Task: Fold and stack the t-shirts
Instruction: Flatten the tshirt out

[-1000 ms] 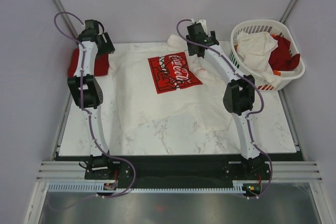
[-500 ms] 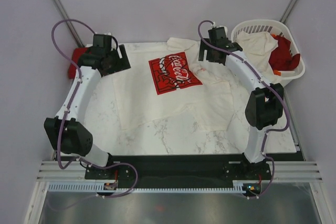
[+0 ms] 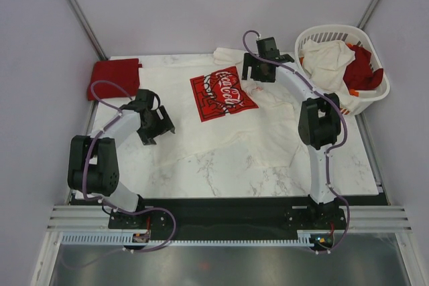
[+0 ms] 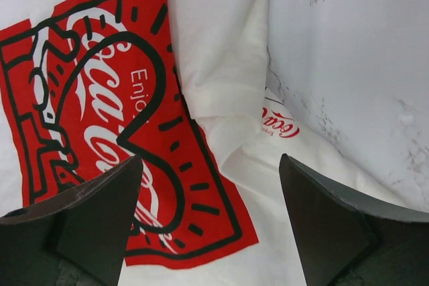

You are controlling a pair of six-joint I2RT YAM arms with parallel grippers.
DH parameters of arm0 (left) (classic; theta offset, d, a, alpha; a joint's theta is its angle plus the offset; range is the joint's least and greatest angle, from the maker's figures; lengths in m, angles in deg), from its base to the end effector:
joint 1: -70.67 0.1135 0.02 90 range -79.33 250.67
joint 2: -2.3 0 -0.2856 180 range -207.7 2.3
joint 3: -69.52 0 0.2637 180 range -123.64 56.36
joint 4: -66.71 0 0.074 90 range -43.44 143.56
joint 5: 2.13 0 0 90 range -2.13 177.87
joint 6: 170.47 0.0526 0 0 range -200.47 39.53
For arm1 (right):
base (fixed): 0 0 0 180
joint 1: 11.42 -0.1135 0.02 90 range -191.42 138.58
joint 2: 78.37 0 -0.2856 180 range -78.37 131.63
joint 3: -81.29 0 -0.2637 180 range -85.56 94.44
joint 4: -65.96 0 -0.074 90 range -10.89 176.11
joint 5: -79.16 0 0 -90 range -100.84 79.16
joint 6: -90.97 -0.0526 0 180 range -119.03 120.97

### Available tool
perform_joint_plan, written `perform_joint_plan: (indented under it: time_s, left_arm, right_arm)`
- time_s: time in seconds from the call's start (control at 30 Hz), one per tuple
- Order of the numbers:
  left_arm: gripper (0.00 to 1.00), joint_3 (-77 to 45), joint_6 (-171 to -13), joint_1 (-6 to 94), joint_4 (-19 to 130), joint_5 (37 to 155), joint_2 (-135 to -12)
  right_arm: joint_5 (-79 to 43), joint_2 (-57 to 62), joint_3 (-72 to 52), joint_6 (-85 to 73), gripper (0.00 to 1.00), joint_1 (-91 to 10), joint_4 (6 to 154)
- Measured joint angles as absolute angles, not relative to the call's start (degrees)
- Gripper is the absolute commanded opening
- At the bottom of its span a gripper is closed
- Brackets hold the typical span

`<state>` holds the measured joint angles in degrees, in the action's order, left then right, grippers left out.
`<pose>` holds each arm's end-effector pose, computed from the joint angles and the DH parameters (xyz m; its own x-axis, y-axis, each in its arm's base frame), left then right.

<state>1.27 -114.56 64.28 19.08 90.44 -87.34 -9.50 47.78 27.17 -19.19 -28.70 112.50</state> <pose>0.3069 -0.0367 0.1848 -0.8397 -0.4694 -0.2730 -0.4148 0.8790 -0.2354 0.5149 0.1589 0.2506 -0.7506 0.1273 -0.6484 -0.0245 0.9752 0.2199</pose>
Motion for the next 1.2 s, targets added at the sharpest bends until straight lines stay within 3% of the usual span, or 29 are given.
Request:
perform_joint_plan:
  time_s: [0.23,0.33,0.37,0.4,0.47,0.67,0.97,1.0,1.07,1.1,1.2]
  left_arm:
    - [0.86,3.2,-117.2,64.3,22.9,87.4,-89.1]
    - [0.57,4.9,-117.9,64.2,23.3,85.7,-88.7]
    - [0.34,5.0,-118.3,64.2,23.3,84.9,-88.7]
    - [0.19,5.0,-118.6,64.2,23.4,84.6,-89.1]
    - [0.02,4.8,-118.9,64.2,23.6,84.3,-90.0]
    - [0.02,3.7,-118.7,63.0,24.2,83.2,-91.0]
    - [0.02,5.8,-118.7,62.8,26.1,82.4,-89.2]
    - [0.02,5.9,-118.7,62.8,26.1,82.4,-89.1]
    - [0.02,5.9,-118.7,62.8,26.2,82.4,-89.0]
    - [0.02,6.1,-118.7,62.8,26.4,82.4,-88.9]
    - [0.02,6.7,-118.7,62.8,26.7,82.4,-88.5]
  right_arm:
    - [-11.1,55.4,30.6,-19.2,0.9,-28.1,113.1]
    - [-11.3,55.7,30.6,-19.2,0.9,-28.0,113.3]
    - [-11.4,55.7,30.6,-19.2,0.89,-27.9,113.2]
    - [-11.6,55.7,30.6,-19.3,0.87,-27.9,112.8]
    - [-12.2,55.7,30.6,-19.4,0.84,-27.7,112.4]
    - [-14.1,55.9,30.6,-20.2,0.65,-27.1,111.6]
    - [-15.1,60.9,33.1,-20.7,0.58,-26.4,110.7]
    - [-15.1,61.4,33.7,-20.8,0.49,-26.4,110.8]
    - [-15.1,61.7,34.5,-20.8,0.4,-26.4,110.8]
    - [-15.1,61.9,35.2,-21.0,0.28,-26.4,110.8]
    - [-15.0,62.3,36.5,-21.3,0.07,-26.4,110.3]
